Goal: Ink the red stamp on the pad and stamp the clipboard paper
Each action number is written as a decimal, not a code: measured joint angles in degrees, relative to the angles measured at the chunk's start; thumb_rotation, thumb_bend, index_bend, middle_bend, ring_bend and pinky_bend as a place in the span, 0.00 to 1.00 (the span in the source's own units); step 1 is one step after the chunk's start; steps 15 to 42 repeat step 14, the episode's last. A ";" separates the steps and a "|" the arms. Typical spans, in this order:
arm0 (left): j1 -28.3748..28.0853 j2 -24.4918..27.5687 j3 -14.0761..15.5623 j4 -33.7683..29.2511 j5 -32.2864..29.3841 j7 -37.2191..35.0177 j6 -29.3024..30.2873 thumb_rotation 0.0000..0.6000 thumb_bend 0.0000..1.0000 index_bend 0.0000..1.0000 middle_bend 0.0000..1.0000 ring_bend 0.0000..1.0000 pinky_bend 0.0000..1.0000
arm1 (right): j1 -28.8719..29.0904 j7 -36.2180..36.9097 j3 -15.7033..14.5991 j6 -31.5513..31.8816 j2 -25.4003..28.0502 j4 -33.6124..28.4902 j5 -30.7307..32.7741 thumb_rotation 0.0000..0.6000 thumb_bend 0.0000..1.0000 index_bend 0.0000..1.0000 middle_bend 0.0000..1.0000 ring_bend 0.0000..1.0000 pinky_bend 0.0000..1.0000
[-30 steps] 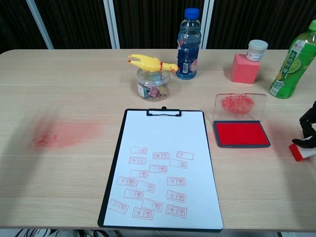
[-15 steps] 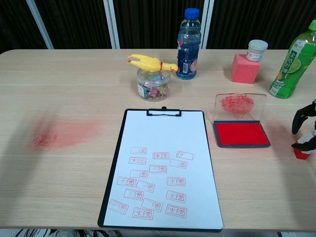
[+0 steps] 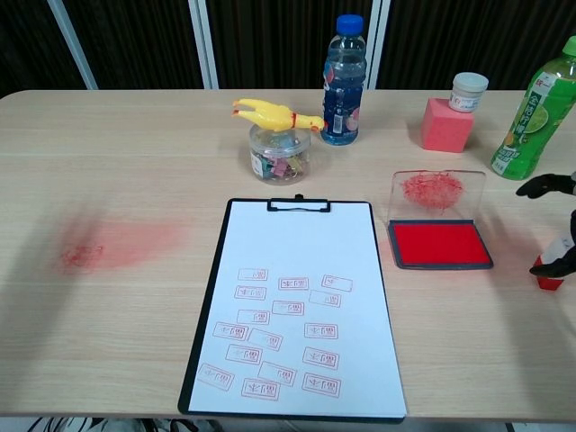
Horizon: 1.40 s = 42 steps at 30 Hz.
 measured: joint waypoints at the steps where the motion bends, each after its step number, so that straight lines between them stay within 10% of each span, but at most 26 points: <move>1: 0.01 0.02 0.00 0.00 0.05 -0.04 0.03 1.00 0.06 0.00 0.00 0.00 0.00 | -0.17 -0.30 -0.33 0.68 0.69 -1.13 -1.13 1.00 0.11 0.12 0.11 0.60 0.84; 12: 0.35 0.21 0.23 0.40 1.61 -1.01 0.93 1.00 0.06 0.00 0.00 0.00 0.00 | -4.04 -2.13 -5.82 8.31 13.50 -13.24 -15.63 1.00 0.07 0.00 0.00 0.00 0.20; 42: 0.43 0.17 0.26 0.57 1.98 -1.12 1.20 1.00 0.06 0.00 0.00 0.00 0.00 | -5.30 -1.20 -7.12 10.11 16.25 -14.19 -19.61 1.00 0.07 0.00 0.00 0.00 0.18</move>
